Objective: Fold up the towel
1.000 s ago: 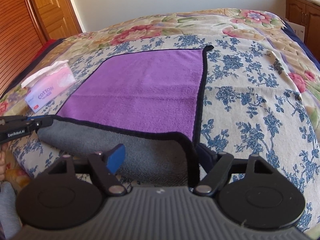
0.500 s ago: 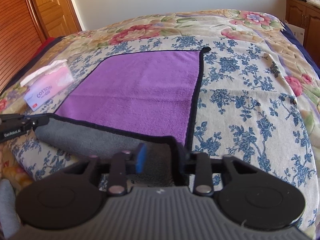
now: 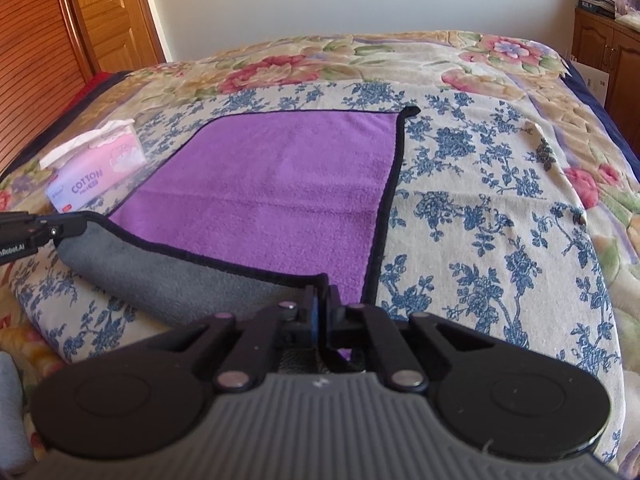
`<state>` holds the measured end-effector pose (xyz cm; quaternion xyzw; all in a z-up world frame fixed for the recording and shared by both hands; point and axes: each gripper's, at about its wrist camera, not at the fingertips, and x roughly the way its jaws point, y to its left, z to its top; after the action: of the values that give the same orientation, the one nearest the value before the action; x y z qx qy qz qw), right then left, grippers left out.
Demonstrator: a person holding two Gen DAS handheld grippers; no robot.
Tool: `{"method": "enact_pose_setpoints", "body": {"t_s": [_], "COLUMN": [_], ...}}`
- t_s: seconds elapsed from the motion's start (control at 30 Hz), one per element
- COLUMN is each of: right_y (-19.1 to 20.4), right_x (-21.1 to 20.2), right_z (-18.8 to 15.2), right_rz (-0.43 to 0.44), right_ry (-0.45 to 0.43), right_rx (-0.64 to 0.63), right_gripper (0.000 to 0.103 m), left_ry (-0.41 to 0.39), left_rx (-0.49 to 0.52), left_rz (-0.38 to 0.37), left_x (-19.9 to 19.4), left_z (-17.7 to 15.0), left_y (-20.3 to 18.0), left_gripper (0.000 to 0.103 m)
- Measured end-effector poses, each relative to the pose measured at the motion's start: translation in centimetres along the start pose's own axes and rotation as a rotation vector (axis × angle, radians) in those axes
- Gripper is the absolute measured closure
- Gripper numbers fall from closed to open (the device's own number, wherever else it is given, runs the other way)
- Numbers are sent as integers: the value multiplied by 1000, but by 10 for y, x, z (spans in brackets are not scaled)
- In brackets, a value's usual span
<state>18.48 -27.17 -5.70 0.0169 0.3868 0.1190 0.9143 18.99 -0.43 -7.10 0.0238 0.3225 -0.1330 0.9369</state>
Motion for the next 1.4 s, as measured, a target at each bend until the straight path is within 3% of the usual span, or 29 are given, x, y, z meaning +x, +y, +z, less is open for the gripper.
{"method": "enact_pose_setpoints", "body": {"t_s": [0.77, 1.4], "right_y": [-2, 1], "right_x": [-19, -14], "right_z": [19, 44], "right_rz": [10, 4], "right_ry": [-167, -233], "right_rx": [11, -56], "right_gripper": [99, 99], "left_ry": [-120, -150], "left_rx": [-41, -26], "left_rz": [-26, -20], "left_x": [-19, -11], "left_z": [22, 45], "left_y": [1, 0], "left_gripper": [98, 98]}}
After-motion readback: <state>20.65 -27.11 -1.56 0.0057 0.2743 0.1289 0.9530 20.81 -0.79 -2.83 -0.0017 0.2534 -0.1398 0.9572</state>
